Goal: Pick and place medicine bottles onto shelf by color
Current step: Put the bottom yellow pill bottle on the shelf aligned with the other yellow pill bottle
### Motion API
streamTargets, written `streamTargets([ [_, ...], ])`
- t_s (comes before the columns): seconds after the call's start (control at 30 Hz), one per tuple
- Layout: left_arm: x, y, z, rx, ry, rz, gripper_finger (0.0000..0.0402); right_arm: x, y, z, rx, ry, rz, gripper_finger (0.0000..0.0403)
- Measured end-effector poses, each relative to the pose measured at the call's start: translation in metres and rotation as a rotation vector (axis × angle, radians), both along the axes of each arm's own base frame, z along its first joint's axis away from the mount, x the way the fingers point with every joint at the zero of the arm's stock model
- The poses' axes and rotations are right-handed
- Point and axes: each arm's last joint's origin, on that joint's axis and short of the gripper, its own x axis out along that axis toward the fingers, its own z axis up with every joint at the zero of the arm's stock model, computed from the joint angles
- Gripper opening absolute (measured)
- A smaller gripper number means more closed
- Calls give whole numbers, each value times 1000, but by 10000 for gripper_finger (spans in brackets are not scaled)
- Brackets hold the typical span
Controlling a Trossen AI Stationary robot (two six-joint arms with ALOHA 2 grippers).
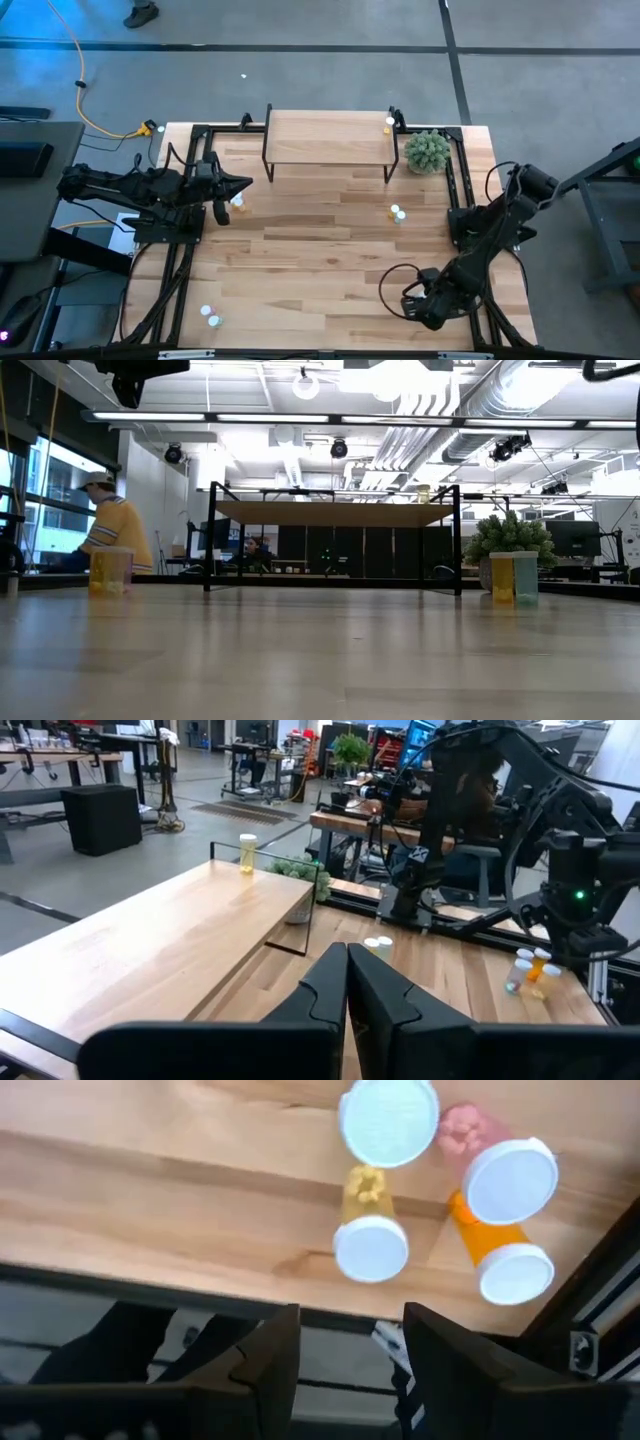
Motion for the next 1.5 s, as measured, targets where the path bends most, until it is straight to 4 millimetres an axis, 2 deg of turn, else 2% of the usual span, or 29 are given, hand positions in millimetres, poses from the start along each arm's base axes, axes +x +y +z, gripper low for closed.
streamTargets([
  [0.3, 0, 0, 0, 2, 0, 11, 0, 4, 1, -11, -34, 44, -12, 170],
  [0.5, -1, 1, 0, 5, 0, 42, 0, 4, -7, -12, -82, 83, -27, 170],
  [1.07, -1, 1, 0, -9, -1, 42, 0, 5, -5, -12, -69, 75, -38, 170],
  [1.3, -1, 1, -1, -10, -1, 42, 0, 13, 4, -27, -50, 67, -35, 170],
  [1.5, -1, 1, -1, -10, -1, 47, 0, 12, 3, -30, -80, 93, -36, 170],
])
